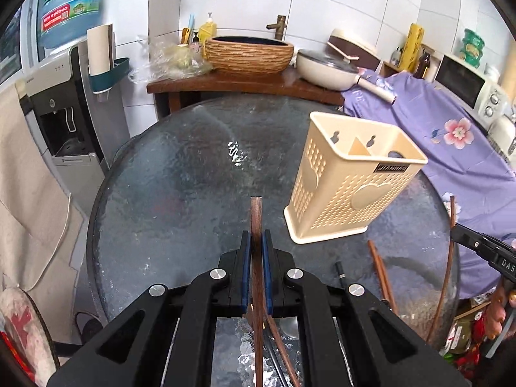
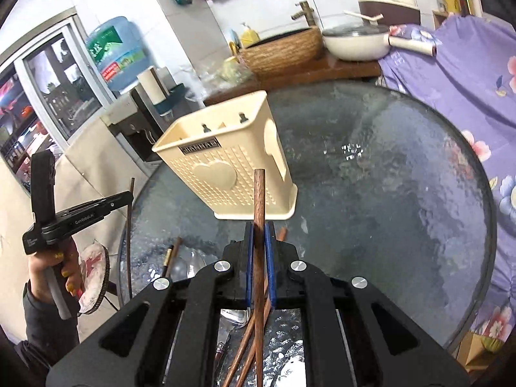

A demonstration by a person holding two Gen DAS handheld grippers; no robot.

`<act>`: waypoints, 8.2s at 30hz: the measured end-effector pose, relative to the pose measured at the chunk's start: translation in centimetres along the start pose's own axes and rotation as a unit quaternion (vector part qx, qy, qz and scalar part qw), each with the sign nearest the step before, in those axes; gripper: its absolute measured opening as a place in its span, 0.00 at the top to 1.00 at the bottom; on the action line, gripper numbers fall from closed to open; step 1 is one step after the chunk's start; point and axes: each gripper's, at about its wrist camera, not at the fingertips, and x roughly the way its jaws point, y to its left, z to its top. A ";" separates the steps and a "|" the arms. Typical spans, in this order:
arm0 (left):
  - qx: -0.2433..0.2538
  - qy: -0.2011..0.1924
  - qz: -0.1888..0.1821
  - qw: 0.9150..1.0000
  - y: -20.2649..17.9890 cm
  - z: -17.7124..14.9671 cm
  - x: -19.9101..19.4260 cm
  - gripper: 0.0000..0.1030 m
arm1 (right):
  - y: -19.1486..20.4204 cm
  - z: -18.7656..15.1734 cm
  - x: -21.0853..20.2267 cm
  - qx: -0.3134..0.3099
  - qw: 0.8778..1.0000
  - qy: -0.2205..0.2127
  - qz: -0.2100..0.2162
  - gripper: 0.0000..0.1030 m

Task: Organize utensils
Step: 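Lift the wooden chopstick with the right tool and drop it into the cream holder, then grasp a wooden chopstick with the right tool while the left tool grasps the black chopstick, then carry both chopsticks over the cream holder with both tools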

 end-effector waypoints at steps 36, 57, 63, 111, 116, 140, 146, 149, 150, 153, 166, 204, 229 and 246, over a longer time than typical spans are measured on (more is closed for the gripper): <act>-0.036 -0.149 -0.143 0.978 -2.1 10.4 -13.0 0.93 | 6.9 14.3 -11.6 -0.047 0.982 -0.177 0.041 0.93; -0.053 -0.226 -0.049 0.971 -5.0 11.3 -6.5 0.93 | 8.0 15.3 -2.8 -0.083 0.966 -0.237 -0.065 0.93; -0.012 -0.206 -0.035 0.978 -6.6 9.4 -3.7 0.93 | 7.2 13.6 -0.2 -0.090 0.971 -0.212 -0.065 0.93; 0.055 -0.100 0.052 0.992 -3.7 -4.8 -2.4 0.06 | 6.3 -2.0 0.5 -0.111 0.984 -0.089 -0.104 0.33; 0.011 -0.053 0.047 0.997 -0.9 -7.5 -0.6 0.21 | 3.7 -4.5 3.3 -0.073 0.992 -0.020 -0.103 0.44; 0.000 0.038 0.024 0.999 -0.6 -13.0 2.8 0.76 | 2.7 -9.2 7.3 -0.072 0.982 0.081 -0.154 0.72; 0.003 0.041 0.022 0.999 -1.0 -12.9 2.9 0.77 | 2.9 -9.2 7.9 -0.072 0.980 0.087 -0.162 0.76; 0.002 0.041 0.021 0.999 -1.0 -12.9 2.8 0.77 | 2.9 -9.3 8.0 -0.076 0.979 0.084 -0.171 0.76; 0.001 0.041 0.019 0.999 -1.0 -12.8 2.8 0.77 | 2.9 -9.3 8.1 -0.076 0.979 0.084 -0.172 0.76; 0.005 0.043 0.018 0.999 -1.2 -12.7 3.0 0.77 | 2.8 -9.1 8.1 -0.078 0.978 0.084 -0.173 0.76; 0.010 0.049 0.020 0.999 -1.4 -12.7 3.3 0.78 | 2.6 -8.8 8.1 -0.080 0.978 0.083 -0.176 0.76; 0.018 0.062 0.049 0.997 -3.1 -9.0 6.7 0.93 | 1.2 -5.3 10.0 -0.025 0.987 0.098 -0.126 0.93; 0.020 -0.065 -0.015 0.998 -4.3 -3.7 -2.6 0.94 | 4.6 0.0 -0.2 -0.068 0.997 -0.030 -0.018 0.93; 0.032 -0.116 -0.038 0.992 -4.0 -2.9 -7.6 0.93 | 4.8 1.3 -5.4 -0.091 0.994 -0.055 0.013 0.93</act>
